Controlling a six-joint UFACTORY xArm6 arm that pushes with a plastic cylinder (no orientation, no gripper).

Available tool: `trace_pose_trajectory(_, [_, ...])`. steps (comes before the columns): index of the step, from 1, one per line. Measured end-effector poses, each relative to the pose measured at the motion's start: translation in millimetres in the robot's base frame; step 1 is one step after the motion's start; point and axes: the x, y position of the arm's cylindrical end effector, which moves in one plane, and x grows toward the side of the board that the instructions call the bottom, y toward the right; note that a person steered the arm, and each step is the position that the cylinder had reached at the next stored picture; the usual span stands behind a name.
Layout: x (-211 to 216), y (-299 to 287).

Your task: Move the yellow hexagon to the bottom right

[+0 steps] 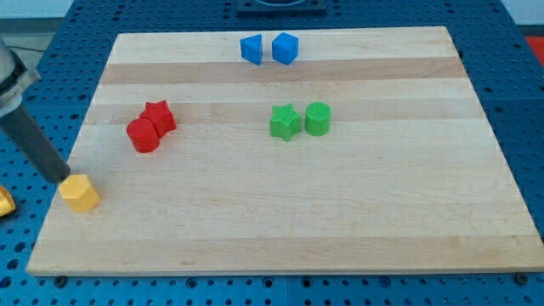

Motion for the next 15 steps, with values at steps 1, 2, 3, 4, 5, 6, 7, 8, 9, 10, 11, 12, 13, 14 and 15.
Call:
trace_pose_trajectory(1, [16, 35])
trace_pose_trajectory(2, [24, 75])
trace_pose_trajectory(3, [45, 40])
trace_pose_trajectory(4, [50, 71])
trace_pose_trajectory(5, [50, 147])
trace_pose_trajectory(6, [62, 90])
trace_pose_trajectory(7, [87, 45])
trace_pose_trajectory(8, [113, 97])
trace_pose_trajectory(9, [77, 164])
trace_pose_trajectory(10, [47, 206])
trace_pose_trajectory(11, [56, 142])
trace_pose_trajectory(12, [32, 161])
trace_pose_trajectory(13, [-2, 200])
trace_pose_trajectory(14, [-9, 242])
trace_pose_trajectory(15, [9, 338])
